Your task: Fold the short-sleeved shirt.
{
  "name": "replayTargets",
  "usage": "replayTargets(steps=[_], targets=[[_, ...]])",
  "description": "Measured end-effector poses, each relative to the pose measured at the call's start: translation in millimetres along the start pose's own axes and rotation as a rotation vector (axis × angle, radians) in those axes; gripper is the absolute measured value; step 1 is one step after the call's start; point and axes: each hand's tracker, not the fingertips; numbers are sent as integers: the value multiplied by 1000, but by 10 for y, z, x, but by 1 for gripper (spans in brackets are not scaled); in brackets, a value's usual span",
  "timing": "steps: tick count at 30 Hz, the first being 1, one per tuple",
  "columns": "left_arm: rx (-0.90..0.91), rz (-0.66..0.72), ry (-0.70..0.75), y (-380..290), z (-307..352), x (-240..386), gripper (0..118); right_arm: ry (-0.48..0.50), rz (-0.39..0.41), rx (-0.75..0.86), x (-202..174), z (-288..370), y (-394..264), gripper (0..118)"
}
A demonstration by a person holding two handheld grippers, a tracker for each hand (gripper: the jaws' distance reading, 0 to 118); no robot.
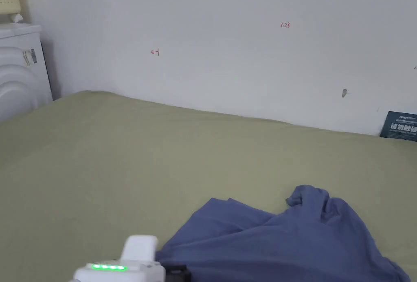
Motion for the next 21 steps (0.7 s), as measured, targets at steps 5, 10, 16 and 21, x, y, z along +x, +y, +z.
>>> replayTargets(steps=[5,10,16,21], targets=[[-32,41,54,226,-487,-359,118,26,3,8,90,-154,239,1],[-148,0,145,192,-765,-285,85,52,11,1,411,-737,988,2],[-29,-39,46,128,-582,-115,1,54,114,-148,1004,-2035,2318,88],[-55,-73,33,202,-628,-92,1,-4,249,-423,1056,-2890,2705,88]])
